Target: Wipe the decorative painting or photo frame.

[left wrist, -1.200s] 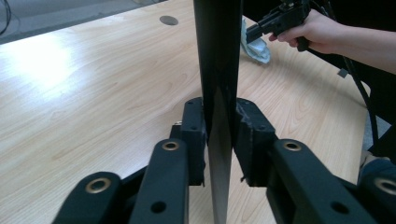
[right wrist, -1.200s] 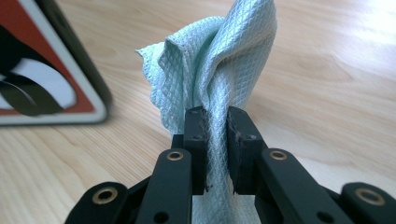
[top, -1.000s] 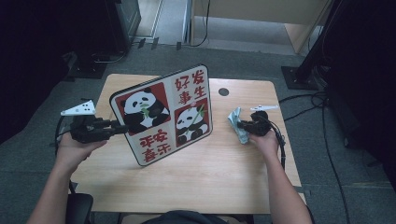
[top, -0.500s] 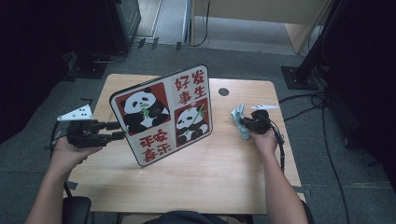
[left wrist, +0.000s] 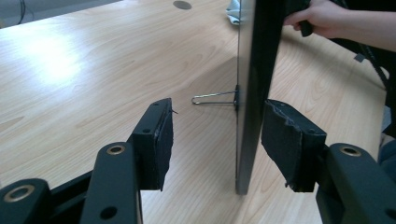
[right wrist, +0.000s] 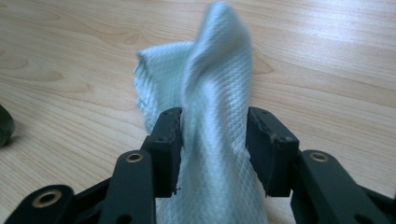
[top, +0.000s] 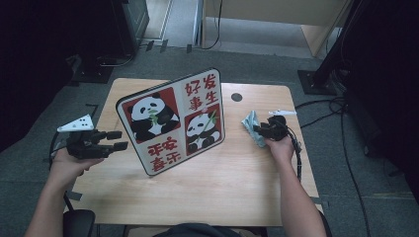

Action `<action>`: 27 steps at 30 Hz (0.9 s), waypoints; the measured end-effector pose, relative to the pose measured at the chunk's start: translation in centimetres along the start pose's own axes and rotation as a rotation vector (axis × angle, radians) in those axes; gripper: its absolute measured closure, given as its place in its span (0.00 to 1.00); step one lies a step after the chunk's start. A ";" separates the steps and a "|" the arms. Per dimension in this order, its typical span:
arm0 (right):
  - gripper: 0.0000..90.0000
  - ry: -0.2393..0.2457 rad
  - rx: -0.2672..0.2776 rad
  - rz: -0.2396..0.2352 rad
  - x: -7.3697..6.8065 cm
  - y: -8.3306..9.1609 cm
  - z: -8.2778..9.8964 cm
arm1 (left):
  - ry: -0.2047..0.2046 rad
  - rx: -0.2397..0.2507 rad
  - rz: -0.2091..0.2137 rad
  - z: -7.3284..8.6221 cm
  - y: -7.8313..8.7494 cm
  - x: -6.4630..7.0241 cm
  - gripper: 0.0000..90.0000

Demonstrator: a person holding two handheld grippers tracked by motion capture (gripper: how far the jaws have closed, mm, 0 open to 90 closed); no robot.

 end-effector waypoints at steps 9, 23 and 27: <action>0.60 0.004 0.037 -0.018 -0.8 1.3 -0.5 | -0.023 -0.015 -0.050 0.8 -0.4 -0.8 0.48; 0.65 0.004 0.059 0.017 0.1 3.8 0.5 | -0.020 -0.035 -0.090 1.9 -1.3 -2.5 0.48; 0.66 0.004 0.087 0.036 0.7 4.4 1.0 | -0.006 -0.036 -0.104 1.9 -1.6 -3.0 0.47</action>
Point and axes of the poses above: each handheld gripper's, and its own axes: y roughly backward along the jaws, z roughly out of its underside, x roughly to its right, the point moved 4 cm from there along -y, roughly forward along the jaws, and after that the axes turned 5 degrees about -y, right-handed, at the moved point
